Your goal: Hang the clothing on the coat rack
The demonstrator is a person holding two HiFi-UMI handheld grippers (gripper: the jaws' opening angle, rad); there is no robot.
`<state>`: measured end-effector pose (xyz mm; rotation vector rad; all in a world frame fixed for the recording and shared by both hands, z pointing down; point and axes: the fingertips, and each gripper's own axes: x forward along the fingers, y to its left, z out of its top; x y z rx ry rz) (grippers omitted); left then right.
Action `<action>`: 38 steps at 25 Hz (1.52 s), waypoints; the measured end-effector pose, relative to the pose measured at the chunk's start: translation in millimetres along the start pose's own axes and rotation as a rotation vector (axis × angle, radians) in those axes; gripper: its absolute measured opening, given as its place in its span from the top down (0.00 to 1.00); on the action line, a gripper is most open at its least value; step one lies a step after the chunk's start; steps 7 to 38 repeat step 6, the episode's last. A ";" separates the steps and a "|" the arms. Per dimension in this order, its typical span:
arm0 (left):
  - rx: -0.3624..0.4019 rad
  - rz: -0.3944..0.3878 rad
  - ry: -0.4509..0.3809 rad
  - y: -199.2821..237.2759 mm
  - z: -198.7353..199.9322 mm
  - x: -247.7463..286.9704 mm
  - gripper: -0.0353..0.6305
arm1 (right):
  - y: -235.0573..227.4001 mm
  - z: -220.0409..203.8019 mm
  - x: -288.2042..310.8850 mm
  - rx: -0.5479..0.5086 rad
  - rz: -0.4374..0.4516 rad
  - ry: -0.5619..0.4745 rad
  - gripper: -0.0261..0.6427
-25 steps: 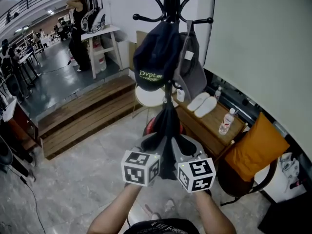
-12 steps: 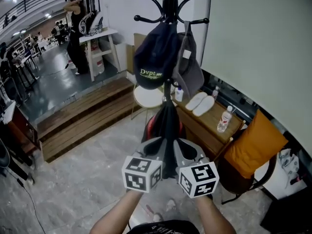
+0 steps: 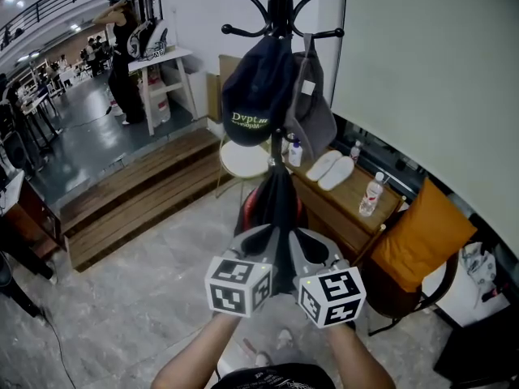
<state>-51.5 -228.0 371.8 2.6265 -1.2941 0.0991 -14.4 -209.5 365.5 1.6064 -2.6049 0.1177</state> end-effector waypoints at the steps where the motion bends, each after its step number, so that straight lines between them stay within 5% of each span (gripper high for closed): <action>1: -0.001 0.000 0.000 0.5 -0.1 0.0 0.94 | 0.2 -0.3 0.0 0.000 0.000 0.001 0.96; 38: -0.005 0.002 -0.001 2.6 0.3 0.2 0.94 | -0.6 -1.8 0.5 0.002 -0.002 0.003 0.96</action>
